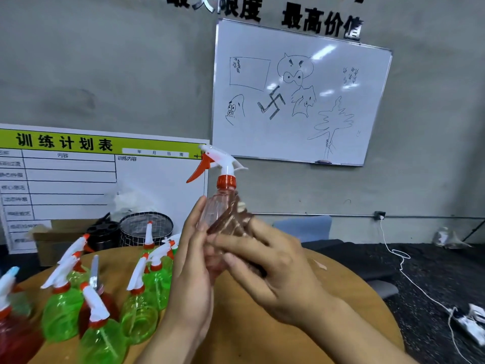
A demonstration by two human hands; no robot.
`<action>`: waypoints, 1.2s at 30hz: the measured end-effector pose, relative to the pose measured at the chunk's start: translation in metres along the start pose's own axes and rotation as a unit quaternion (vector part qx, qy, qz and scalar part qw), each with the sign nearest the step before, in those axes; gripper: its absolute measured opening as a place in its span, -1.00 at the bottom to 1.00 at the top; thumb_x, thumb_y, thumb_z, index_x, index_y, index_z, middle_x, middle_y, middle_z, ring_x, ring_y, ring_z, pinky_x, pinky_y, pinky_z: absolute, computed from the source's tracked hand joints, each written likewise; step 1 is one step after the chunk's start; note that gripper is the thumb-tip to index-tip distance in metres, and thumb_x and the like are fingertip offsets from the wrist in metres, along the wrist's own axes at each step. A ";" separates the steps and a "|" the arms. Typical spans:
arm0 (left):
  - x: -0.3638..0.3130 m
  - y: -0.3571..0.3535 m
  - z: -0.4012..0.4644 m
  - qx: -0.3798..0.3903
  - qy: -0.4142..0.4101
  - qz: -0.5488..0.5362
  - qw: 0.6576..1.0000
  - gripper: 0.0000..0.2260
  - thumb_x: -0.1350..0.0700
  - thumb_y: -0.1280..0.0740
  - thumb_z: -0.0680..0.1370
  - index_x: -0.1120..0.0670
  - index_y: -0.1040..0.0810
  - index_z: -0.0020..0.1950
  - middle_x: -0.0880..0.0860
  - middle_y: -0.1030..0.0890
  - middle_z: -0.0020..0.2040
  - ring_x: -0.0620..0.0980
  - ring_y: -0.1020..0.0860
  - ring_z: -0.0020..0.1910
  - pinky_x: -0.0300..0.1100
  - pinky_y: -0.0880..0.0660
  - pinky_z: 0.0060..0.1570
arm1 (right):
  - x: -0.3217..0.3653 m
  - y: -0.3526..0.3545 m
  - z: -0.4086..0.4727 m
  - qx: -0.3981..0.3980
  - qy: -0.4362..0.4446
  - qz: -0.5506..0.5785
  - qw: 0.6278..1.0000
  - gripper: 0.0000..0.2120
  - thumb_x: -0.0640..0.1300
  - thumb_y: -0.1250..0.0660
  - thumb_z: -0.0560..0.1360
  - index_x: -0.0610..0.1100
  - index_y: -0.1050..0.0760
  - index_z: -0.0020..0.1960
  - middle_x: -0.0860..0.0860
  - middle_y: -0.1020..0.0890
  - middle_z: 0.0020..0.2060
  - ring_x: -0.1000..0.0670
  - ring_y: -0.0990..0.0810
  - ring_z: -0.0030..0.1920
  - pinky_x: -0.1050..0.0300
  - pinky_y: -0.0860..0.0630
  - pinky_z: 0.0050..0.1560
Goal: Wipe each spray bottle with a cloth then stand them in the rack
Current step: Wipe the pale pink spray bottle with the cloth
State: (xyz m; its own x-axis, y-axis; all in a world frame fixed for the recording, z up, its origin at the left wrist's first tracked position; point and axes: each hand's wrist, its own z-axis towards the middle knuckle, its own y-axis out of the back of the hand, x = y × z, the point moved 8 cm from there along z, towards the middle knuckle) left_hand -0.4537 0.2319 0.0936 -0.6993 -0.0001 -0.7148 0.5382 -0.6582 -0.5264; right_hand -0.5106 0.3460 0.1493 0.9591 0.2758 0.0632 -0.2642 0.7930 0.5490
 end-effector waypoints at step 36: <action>0.097 0.068 -0.009 -0.030 0.072 0.108 0.991 -0.61 -0.15 -0.23 0.61 -0.31 -0.59 0.42 -0.06 -0.66 0.39 0.10 -0.67 0.32 0.33 -0.46 0.42 | -0.088 -0.054 -0.029 -0.057 -0.199 0.032 0.978 -0.67 0.06 -0.28 0.66 0.07 -0.61 0.38 0.35 -0.49 -0.06 0.31 -0.54 -0.02 0.34 -0.45 -0.01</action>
State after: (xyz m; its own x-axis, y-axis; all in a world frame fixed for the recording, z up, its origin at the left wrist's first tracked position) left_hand -0.4803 0.1937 -0.0160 -0.4927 -0.0249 -0.8698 0.6981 -0.6081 -0.3780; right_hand -0.5834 0.2946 0.0895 0.8977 0.1108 0.4265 -0.3124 0.8427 0.4385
